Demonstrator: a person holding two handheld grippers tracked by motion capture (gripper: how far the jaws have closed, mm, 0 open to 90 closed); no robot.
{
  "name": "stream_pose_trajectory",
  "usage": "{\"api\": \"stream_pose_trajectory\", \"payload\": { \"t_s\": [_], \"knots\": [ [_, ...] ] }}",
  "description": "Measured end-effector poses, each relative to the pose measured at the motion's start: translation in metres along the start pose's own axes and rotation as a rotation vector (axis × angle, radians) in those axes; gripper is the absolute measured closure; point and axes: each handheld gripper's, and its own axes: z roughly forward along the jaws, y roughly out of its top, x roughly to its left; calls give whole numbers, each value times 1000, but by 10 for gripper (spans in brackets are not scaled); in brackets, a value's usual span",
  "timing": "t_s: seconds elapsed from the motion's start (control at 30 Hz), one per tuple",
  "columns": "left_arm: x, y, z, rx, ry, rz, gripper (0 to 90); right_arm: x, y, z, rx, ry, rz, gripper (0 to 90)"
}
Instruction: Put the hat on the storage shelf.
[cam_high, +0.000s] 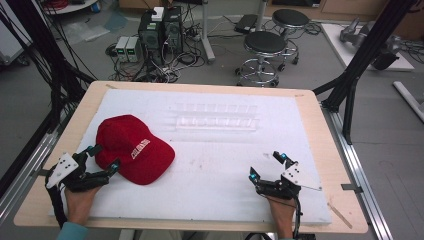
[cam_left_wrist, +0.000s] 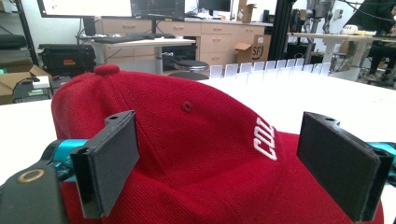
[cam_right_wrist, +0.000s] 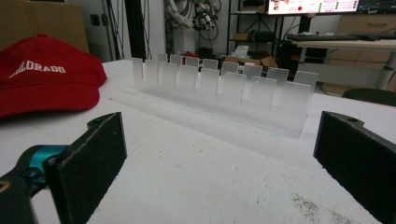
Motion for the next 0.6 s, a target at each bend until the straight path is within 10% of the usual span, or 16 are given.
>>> {"api": "stream_pose_trajectory", "payload": {
  "t_s": [0.6],
  "knots": [
    [0, 0, -1, -5, -3, -1, 133, 0, 0, 0, -3, 2, 5, 14]
  ]
}}
